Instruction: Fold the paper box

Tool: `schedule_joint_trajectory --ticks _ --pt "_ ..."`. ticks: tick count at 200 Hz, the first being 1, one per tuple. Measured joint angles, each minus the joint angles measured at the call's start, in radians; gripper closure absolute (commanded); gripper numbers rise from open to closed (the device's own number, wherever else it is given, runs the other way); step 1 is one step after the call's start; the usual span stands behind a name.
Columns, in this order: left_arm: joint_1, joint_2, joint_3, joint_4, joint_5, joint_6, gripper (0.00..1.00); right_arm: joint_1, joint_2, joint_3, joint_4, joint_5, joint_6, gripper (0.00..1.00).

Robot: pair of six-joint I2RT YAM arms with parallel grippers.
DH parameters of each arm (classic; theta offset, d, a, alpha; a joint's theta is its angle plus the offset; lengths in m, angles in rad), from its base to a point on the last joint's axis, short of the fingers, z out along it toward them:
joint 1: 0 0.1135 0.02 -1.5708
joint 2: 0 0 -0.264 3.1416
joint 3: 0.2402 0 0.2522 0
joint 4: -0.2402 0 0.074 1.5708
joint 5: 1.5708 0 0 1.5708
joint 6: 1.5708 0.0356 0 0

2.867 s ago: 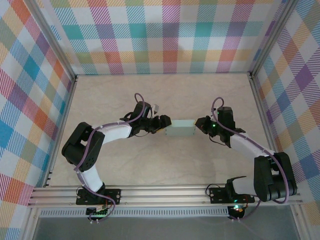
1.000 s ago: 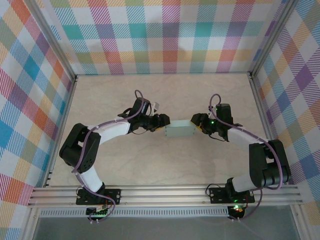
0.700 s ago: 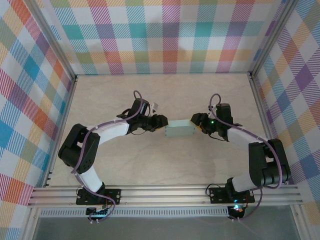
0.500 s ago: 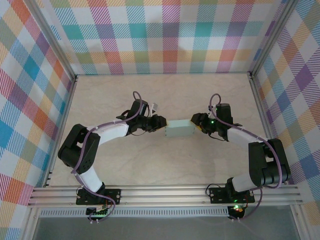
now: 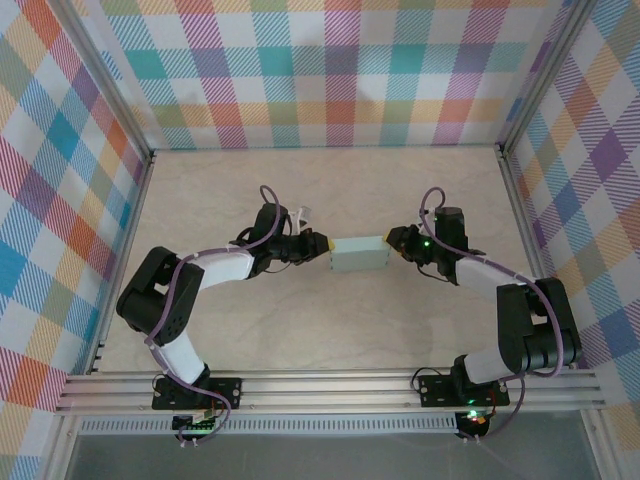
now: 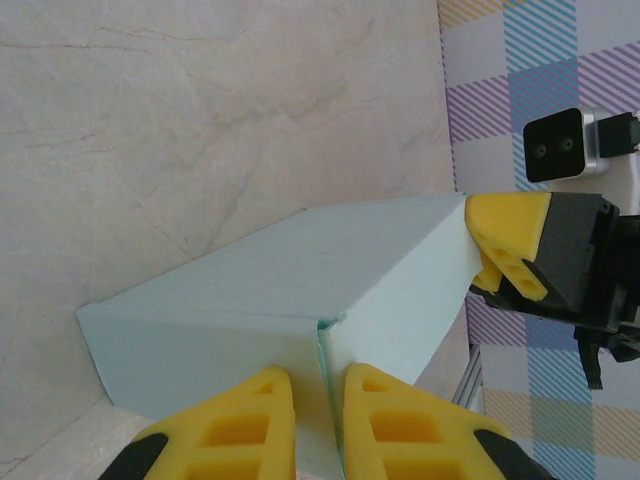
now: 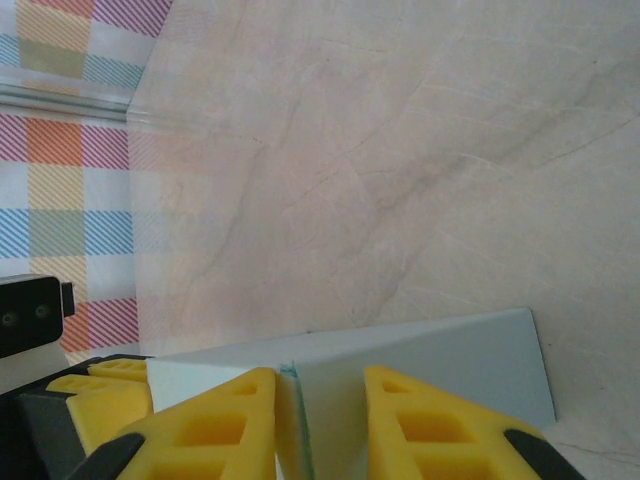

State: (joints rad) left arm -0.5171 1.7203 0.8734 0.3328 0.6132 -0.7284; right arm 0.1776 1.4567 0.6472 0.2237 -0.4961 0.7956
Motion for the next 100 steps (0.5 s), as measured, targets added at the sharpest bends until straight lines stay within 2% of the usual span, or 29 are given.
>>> schedule_joint_trajectory --ticks 18,32,43,50,68,100 --pt "0.001 0.0 0.0 0.0 0.0 0.004 0.89 0.0 0.0 -0.005 0.015 -0.001 0.0 0.94" --pt "0.001 0.0 0.001 -0.001 0.0 0.008 0.89 0.0 -0.001 -0.006 0.017 0.0 0.0 0.73" --pt "0.001 -0.001 0.008 -0.015 -0.001 0.014 0.86 0.0 -0.006 -0.006 0.01 0.002 -0.006 0.64" --pt "0.001 -0.001 0.014 -0.023 -0.005 0.019 0.81 0.0 -0.011 -0.006 -0.002 0.005 -0.007 0.58" --pt "0.0 -0.001 0.032 -0.062 -0.014 0.041 0.59 0.006 -0.033 -0.005 -0.054 0.011 -0.013 0.44" --pt "-0.004 -0.005 0.077 -0.198 -0.048 0.084 0.34 0.014 -0.076 0.014 -0.139 0.028 -0.036 0.24"
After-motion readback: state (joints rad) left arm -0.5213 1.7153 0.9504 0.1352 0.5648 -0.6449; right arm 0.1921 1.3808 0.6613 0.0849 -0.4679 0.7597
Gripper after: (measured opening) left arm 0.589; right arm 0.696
